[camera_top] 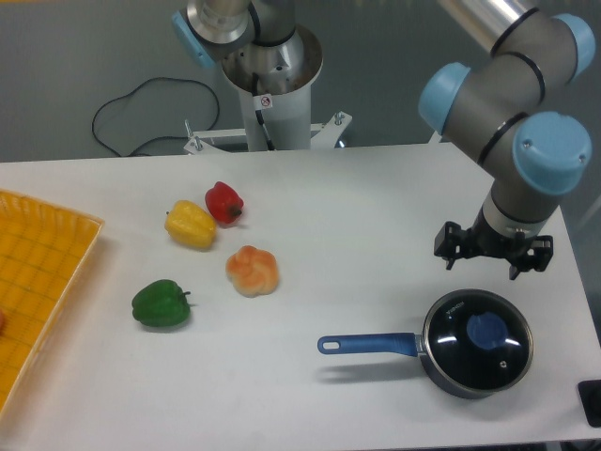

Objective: Open the lid
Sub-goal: 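Lower the open gripper over the blue knob of the glass lid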

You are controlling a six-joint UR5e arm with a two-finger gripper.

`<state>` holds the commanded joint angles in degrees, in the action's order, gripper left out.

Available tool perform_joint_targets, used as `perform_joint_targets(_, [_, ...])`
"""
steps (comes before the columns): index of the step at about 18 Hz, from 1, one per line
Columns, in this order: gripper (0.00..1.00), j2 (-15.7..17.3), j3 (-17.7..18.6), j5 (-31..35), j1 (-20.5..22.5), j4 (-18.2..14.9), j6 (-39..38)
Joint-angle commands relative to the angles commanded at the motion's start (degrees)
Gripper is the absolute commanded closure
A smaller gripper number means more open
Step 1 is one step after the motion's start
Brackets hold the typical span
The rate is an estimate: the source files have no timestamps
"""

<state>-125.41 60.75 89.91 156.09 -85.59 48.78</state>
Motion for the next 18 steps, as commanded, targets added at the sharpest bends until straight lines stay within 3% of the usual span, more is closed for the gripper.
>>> perform_joint_targets(7, [0.0,-3.17,-6.43,0.0,-0.35,-4.58,-0.17])
perform_joint_targets(18, [0.0,-6.25,-8.02,-0.35,-1.32,-3.71,-2.11])
